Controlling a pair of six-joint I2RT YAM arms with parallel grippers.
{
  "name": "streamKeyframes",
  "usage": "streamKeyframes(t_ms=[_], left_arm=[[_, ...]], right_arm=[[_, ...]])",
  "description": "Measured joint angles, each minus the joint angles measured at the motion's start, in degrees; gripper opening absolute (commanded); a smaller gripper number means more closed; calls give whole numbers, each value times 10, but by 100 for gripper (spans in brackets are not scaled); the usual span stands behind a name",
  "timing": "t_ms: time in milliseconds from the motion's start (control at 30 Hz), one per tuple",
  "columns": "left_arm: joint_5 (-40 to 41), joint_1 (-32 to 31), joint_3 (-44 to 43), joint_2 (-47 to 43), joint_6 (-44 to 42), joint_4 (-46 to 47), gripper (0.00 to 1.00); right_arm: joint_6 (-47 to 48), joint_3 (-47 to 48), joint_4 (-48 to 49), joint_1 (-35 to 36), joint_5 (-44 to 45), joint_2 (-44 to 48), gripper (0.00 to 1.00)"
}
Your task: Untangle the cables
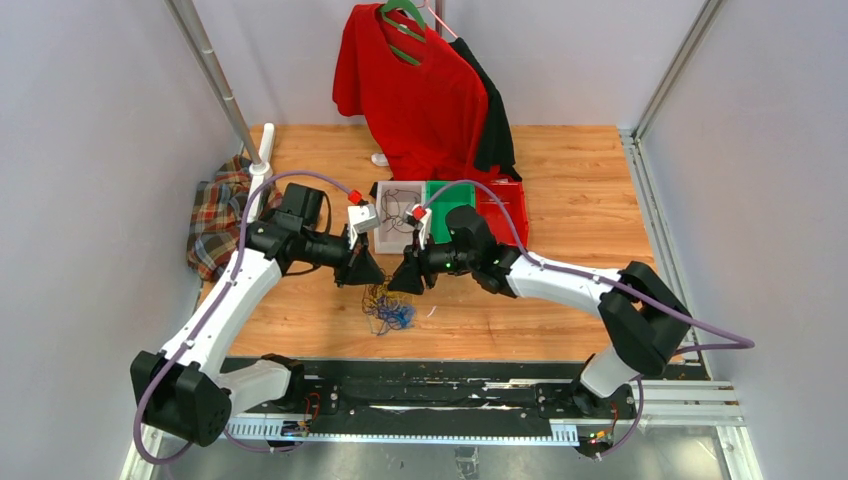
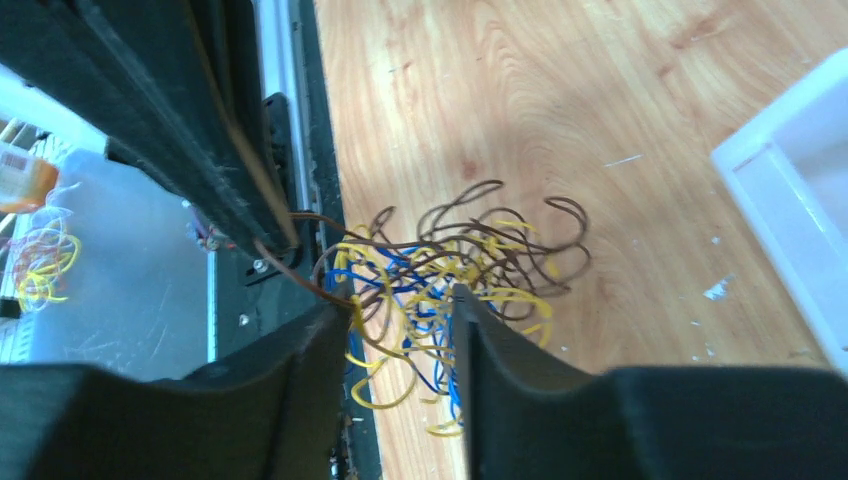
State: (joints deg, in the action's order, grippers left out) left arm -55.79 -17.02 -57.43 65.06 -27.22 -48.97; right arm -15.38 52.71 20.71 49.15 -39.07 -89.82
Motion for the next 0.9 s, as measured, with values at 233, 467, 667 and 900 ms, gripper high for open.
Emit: streamKeyframes(t_ms=[233, 467, 667, 900], left_arm=[[31, 0, -6, -11, 26, -4, 1], [67, 0, -40, -29, 67, -2, 1], [75, 0, -64, -45, 93, 4, 1], [77, 0, -66, -46, 113, 4, 1]], right_arm=[[-2, -21, -2, 0, 80, 35, 69], [-3, -31, 11, 0, 138, 97, 70], [-3, -26, 26, 2, 153, 105, 71], [-4, -24, 40, 15, 156, 91, 71]])
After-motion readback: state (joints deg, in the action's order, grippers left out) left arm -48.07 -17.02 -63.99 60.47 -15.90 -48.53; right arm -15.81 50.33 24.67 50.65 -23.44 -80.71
